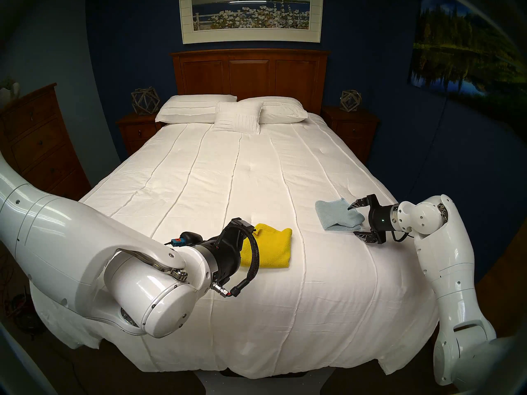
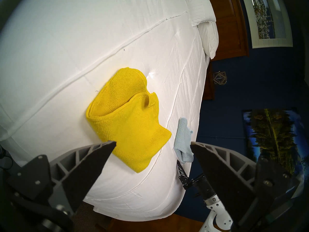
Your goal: Fold the hand towels twice and stack them up
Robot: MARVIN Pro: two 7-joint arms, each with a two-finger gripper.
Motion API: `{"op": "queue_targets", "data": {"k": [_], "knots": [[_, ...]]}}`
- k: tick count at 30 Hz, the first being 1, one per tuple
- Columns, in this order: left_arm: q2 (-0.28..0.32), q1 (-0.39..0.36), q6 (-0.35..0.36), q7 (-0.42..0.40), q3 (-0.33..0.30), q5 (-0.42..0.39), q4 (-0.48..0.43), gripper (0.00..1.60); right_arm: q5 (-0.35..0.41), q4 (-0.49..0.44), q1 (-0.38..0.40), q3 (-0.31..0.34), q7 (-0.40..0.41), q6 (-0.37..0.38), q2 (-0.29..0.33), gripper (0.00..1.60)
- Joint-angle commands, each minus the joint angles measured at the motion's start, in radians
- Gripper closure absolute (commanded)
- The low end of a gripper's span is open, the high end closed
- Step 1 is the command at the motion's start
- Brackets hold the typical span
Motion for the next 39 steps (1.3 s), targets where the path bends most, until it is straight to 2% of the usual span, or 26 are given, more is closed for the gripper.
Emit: {"op": "queue_targets", "data": {"k": [1,11,23,39], "knots": [[0.001,-0.008,0.003,0.000,-0.008,0.000,0.000,0.00,0.007,-0.014,0.044,0.006,0.018,0.003,-0.006,0.00],[0.003,-0.011,0.003,0.004,-0.010,0.000,0.000,0.00,0.006,-0.002,0.060,0.008,0.022,-0.002,-0.015,0.00],[0.003,-0.010,0.003,0.007,-0.011,0.000,0.000,0.00,0.031,-0.043,0.049,0.018,-0.028,-0.001,-0.005,0.00],[-0.001,-0.004,0.000,0.007,-0.017,0.000,0.000,0.00,0.082,-0.095,0.015,0.068,-0.075,-0.004,-0.010,0.00]]}}
